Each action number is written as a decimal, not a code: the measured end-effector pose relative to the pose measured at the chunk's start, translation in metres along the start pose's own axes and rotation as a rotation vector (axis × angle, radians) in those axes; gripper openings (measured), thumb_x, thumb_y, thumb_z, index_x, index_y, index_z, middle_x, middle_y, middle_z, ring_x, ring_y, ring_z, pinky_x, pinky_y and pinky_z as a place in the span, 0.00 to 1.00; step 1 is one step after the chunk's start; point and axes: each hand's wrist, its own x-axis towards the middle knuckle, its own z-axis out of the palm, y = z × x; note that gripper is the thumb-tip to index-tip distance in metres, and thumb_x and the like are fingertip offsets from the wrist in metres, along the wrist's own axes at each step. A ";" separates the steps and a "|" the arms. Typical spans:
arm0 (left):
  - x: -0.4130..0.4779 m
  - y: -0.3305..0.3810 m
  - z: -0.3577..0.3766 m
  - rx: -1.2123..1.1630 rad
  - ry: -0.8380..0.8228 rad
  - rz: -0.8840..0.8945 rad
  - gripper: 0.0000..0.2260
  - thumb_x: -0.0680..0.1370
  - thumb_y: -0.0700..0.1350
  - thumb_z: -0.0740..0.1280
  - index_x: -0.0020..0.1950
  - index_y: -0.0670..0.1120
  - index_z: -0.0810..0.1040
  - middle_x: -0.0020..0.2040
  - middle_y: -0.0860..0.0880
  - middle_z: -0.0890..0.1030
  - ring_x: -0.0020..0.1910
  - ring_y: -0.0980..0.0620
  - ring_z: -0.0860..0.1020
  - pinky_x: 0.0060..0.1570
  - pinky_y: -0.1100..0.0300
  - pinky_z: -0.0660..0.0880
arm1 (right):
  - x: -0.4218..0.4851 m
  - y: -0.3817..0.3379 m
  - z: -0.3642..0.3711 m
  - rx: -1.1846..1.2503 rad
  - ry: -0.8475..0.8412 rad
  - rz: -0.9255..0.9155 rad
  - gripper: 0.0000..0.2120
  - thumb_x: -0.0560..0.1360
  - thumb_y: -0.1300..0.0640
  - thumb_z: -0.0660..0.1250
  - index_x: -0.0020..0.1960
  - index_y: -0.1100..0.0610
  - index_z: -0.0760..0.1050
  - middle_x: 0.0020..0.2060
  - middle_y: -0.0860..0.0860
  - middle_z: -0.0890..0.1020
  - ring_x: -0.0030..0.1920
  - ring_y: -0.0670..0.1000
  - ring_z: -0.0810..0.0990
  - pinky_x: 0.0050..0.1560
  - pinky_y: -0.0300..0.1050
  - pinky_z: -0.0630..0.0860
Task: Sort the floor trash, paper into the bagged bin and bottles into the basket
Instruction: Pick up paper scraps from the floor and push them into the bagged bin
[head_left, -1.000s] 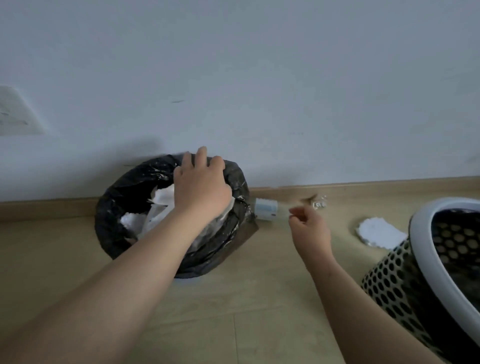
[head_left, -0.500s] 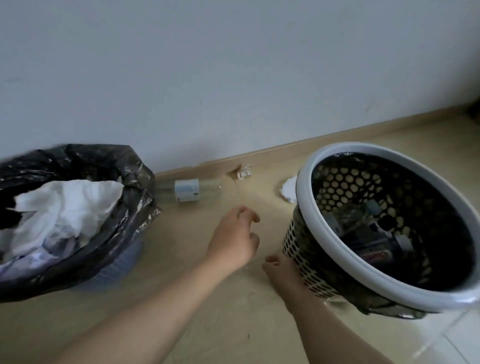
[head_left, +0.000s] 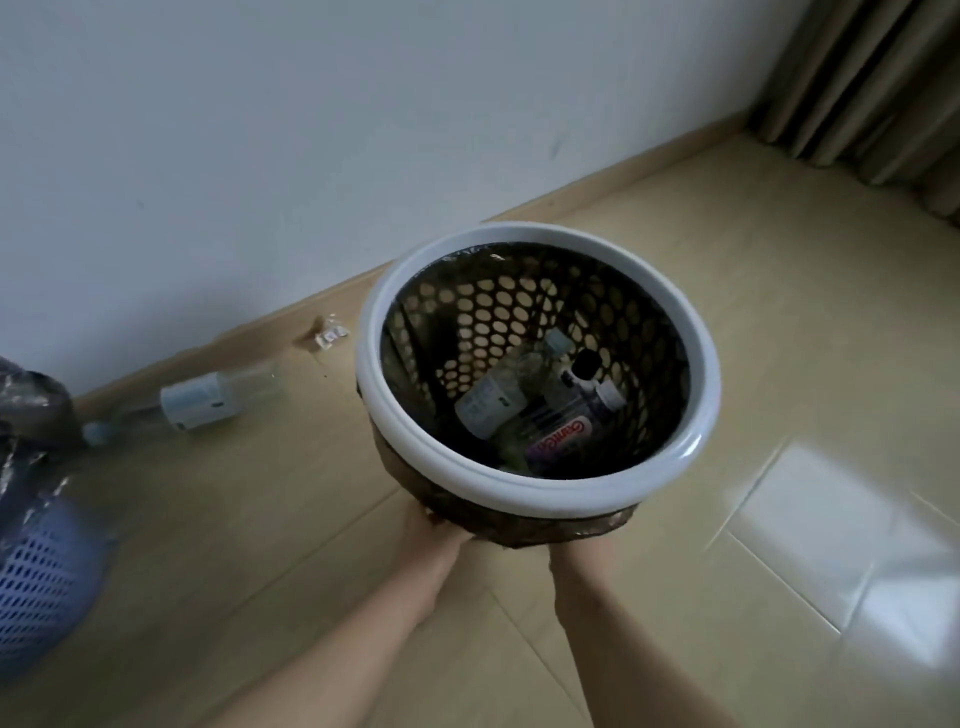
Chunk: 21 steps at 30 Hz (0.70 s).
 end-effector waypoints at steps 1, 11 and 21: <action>0.003 -0.002 0.002 -0.059 0.018 0.007 0.19 0.75 0.46 0.67 0.64 0.46 0.70 0.50 0.47 0.79 0.43 0.49 0.77 0.39 0.58 0.75 | -0.001 -0.001 0.001 0.055 0.014 -0.016 0.22 0.78 0.66 0.58 0.71 0.60 0.62 0.57 0.55 0.74 0.55 0.54 0.75 0.60 0.50 0.72; 0.021 -0.003 -0.022 -0.522 0.168 0.016 0.15 0.75 0.40 0.64 0.61 0.50 0.69 0.47 0.49 0.78 0.51 0.50 0.77 0.46 0.53 0.73 | -0.025 0.011 0.041 -0.181 -0.431 -0.040 0.20 0.75 0.64 0.59 0.63 0.48 0.69 0.53 0.43 0.73 0.54 0.44 0.73 0.53 0.39 0.70; 0.032 -0.017 0.013 -0.292 0.069 -0.076 0.15 0.75 0.39 0.62 0.61 0.43 0.71 0.43 0.45 0.75 0.40 0.47 0.74 0.33 0.60 0.68 | 0.028 -0.001 -0.011 -0.276 0.401 0.232 0.31 0.72 0.55 0.67 0.71 0.58 0.60 0.68 0.59 0.65 0.67 0.60 0.65 0.64 0.53 0.63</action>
